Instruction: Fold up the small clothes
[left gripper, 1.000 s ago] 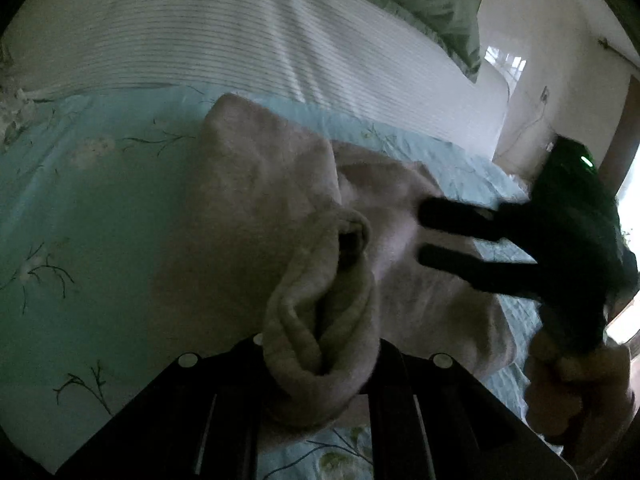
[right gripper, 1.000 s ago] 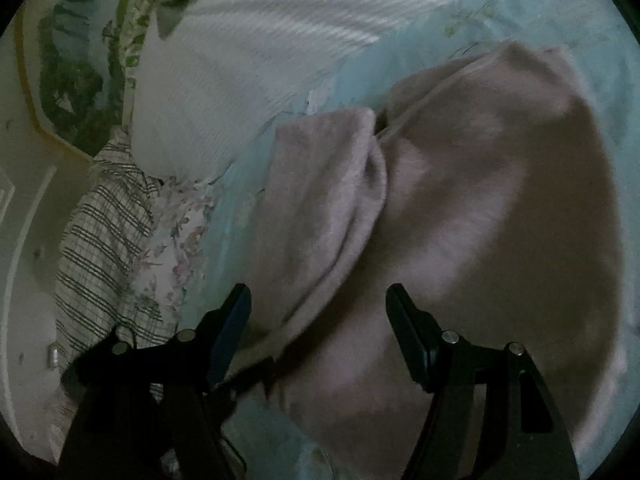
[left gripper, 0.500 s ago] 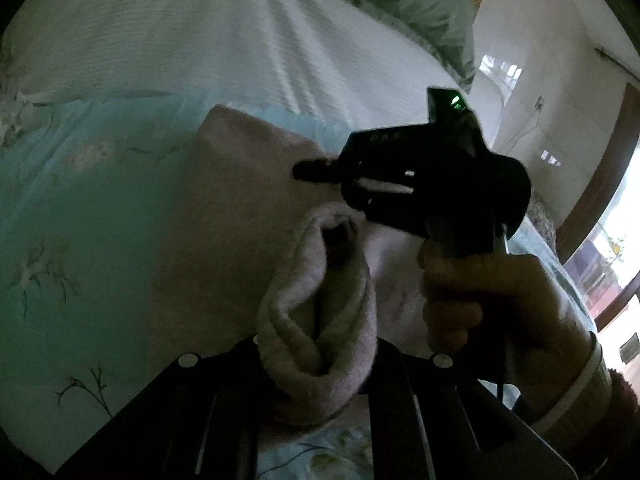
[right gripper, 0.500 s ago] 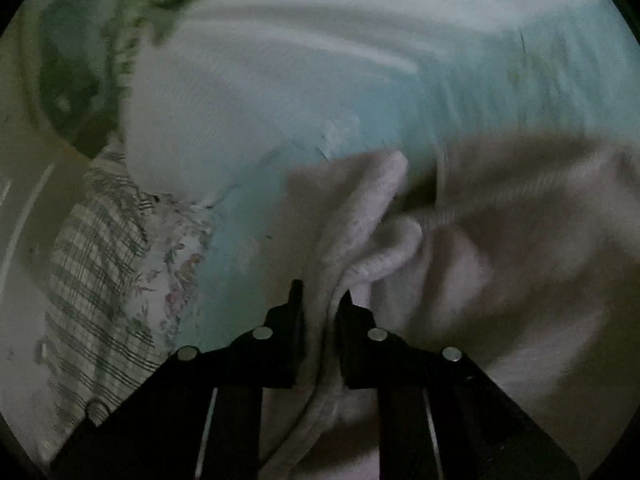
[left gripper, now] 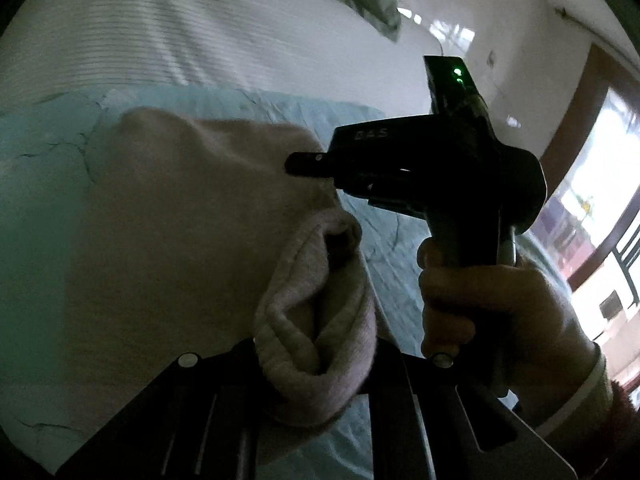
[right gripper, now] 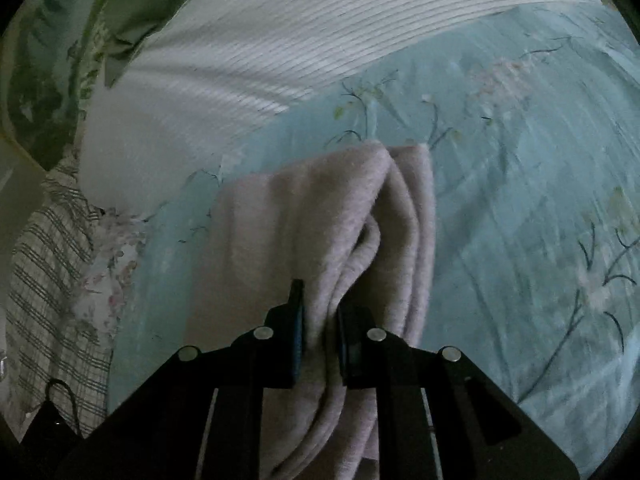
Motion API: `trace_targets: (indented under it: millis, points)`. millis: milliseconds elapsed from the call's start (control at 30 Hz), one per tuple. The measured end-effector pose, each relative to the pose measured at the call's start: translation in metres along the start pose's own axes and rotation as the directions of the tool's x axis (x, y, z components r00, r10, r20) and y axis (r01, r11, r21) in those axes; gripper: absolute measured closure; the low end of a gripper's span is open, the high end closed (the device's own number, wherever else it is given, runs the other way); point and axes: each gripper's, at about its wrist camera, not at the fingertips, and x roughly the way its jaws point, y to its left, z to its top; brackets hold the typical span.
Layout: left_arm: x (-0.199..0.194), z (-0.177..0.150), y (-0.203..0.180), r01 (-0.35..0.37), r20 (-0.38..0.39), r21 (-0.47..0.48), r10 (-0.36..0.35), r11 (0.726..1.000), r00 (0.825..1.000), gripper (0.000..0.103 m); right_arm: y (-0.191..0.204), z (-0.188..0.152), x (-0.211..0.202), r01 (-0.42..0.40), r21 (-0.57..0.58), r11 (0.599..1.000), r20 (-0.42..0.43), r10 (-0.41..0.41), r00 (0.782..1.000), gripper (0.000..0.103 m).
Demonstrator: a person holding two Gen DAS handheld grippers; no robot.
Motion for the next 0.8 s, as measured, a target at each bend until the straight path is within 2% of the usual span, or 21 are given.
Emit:
trace_targets:
  millis: [200, 300, 333, 367, 400, 433, 467, 500, 600, 667, 733, 800]
  points:
    - [0.004, 0.004, -0.007, -0.003, -0.002, 0.014, 0.003, 1.000, 1.000, 0.093, 0.002, 0.002, -0.002, 0.029, -0.027, 0.999, 0.027, -0.028, 0.999, 0.087]
    - [0.012, 0.001, -0.007, -0.011, -0.028, 0.027, 0.012, 1.000, 1.000, 0.090, -0.003, -0.002, 0.002, 0.055, -0.004, 0.998, 0.012, -0.055, 0.998, 0.081]
    - [0.013, -0.001, -0.006, -0.011, -0.041, 0.028, 0.012, 1.000, 0.999, 0.086, -0.005, -0.004, -0.002, 0.056, 0.005, 0.998, 0.017, -0.056, 0.998, 0.074]
    - [0.014, -0.003, -0.003, -0.009, -0.051, 0.027, 0.011, 1.000, 0.999, 0.078, -0.005, -0.006, -0.007, 0.060, 0.012, 0.998, 0.023, -0.060, 0.998, 0.069]
    - [0.011, -0.006, 0.000, 0.009, -0.064, 0.020, -0.007, 1.000, 0.998, 0.071, -0.005, -0.008, -0.013, 0.063, 0.015, 0.998, 0.032, -0.063, 0.997, 0.055]
    - [0.008, -0.007, 0.003, 0.021, -0.069, 0.014, -0.020, 1.000, 0.997, 0.057, -0.004, -0.011, -0.018, 0.064, 0.016, 0.998, 0.042, -0.065, 0.997, 0.035]
    - [0.001, -0.010, 0.006, 0.032, -0.069, 0.008, -0.031, 0.999, 0.997, 0.040, -0.003, -0.014, -0.026, 0.071, 0.015, 0.997, 0.058, -0.072, 0.996, 0.026]
    - [-0.007, -0.014, 0.011, 0.030, -0.064, 0.004, -0.030, 1.000, 0.998, 0.035, -0.001, -0.019, -0.034, 0.076, 0.013, 0.997, 0.076, -0.077, 0.994, 0.019]
    - [-0.035, -0.024, 0.028, 0.049, -0.055, -0.017, -0.050, 0.999, 0.997, 0.032, 0.002, -0.034, -0.050, 0.052, -0.002, 0.999, 0.099, -0.051, 0.994, 0.018]
    - [-0.052, -0.027, 0.045, 0.069, -0.047, -0.057, -0.072, 0.996, 0.996, 0.025, 0.000, -0.044, -0.051, 0.029, 0.000, 1.000, 0.078, -0.029, 0.996, 0.018]
    - [-0.070, -0.029, 0.066, 0.061, -0.019, -0.109, -0.064, 0.992, 0.998, 0.020, -0.004, -0.054, -0.043, 0.013, 0.010, 1.000, 0.039, -0.014, 0.999, 0.018]
    - [-0.079, -0.027, 0.091, 0.046, -0.004, -0.169, -0.048, 0.985, 0.999, 0.020, -0.007, -0.060, -0.036, 0.006, 0.020, 1.000, 0.015, -0.006, 1.000, 0.018]
